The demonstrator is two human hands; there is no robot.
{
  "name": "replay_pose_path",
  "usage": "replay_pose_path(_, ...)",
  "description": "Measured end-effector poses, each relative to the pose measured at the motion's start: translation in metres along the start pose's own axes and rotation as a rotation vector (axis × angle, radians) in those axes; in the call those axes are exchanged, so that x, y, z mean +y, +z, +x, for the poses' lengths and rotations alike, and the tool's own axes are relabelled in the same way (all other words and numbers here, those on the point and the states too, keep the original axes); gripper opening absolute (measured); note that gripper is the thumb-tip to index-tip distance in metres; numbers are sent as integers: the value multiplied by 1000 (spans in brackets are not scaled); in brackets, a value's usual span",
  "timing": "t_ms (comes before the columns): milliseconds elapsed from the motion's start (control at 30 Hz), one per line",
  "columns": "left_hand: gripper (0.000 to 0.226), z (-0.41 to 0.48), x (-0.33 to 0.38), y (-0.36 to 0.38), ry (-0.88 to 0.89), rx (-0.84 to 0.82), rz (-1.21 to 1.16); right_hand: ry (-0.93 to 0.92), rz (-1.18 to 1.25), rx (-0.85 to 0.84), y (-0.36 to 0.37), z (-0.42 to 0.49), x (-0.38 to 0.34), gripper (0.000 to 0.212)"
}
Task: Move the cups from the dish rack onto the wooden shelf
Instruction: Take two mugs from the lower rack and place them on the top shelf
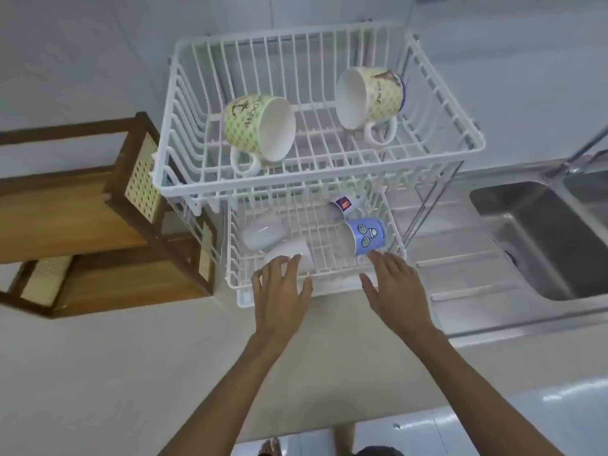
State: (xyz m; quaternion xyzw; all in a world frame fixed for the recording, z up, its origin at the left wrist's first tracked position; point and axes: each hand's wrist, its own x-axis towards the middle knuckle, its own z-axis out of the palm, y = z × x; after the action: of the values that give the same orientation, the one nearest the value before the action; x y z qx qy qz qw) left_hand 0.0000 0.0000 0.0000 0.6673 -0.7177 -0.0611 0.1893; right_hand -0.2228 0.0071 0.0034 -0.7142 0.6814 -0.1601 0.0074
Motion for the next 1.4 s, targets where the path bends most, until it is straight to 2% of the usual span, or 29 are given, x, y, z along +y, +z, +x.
replay_pose_path(200,50,18,11,10,-79,-88,99,-45,15,-91,3,37,24,47)
replay_pose_path(267,53,21,13,13,-93,-105,118,-74,26,-73,9,45,29,49)
replay_pose_path(533,71,46,20,18,-170,-184,132,-144,1,-174,23,76,26,72)
replay_pose_path(767,84,66,18,25,-216,-232,129,-125,-12,-219,27,100,26,80)
replay_pose_path(933,86,82,20,30,-249,-254,129,-97,-117,-252,31,117,19,79)
replay_pose_path(1067,89,91,22,30,-289,-258,118,-144,-231,-332,35,127,11,96)
replay_pose_path(1267,85,92,21,34,-256,-257,115,-184,-323,-257,30,134,9,94)
replay_pose_path(1400,87,86,14,33,-235,-179,8,-169,-173,-222,25,133,15,95)
